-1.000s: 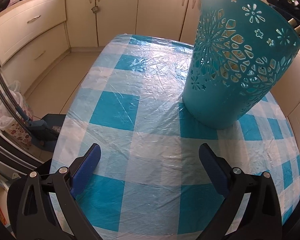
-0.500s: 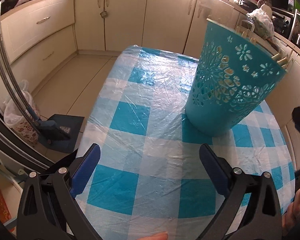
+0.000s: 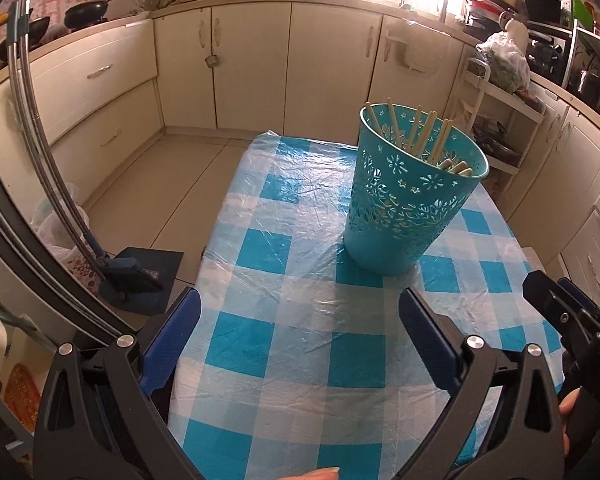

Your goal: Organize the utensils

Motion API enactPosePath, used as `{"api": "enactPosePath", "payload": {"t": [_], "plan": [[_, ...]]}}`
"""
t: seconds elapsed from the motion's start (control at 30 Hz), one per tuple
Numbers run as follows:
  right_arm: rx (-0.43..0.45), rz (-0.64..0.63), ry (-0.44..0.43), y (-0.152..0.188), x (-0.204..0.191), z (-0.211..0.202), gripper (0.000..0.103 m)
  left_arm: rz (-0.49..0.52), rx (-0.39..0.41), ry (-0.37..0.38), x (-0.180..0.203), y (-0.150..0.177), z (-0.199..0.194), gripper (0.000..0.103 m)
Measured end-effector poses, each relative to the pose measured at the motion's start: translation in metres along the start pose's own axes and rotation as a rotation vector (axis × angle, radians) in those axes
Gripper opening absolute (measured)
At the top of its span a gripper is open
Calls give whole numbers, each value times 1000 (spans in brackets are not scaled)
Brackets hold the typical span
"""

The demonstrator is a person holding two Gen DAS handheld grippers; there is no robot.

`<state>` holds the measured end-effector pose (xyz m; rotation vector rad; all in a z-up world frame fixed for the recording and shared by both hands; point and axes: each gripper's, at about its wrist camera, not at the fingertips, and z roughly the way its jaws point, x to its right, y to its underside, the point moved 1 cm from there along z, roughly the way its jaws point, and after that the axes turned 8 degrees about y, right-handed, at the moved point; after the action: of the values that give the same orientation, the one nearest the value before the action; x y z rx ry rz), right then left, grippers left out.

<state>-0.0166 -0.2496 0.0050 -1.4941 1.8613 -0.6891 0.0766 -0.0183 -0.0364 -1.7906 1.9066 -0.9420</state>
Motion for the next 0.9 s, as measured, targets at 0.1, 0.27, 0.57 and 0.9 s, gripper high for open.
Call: {"api": "enactPosePath", "payload": {"t": [0.1,0.27,0.57,0.9], "plan": [[-11,7,10,2,-1,-13,96,3,2,-1,2,2,-18,95],[-11,11,3,8,-5,-38,96,19,18,2,4,5,-48,95],[16,23,-20,9,-16,-85,96,53,63,17,10,10,-102,95],[59,18,-53,13,-32,-134,96,41,97,18,5,19,-153,95]]}}
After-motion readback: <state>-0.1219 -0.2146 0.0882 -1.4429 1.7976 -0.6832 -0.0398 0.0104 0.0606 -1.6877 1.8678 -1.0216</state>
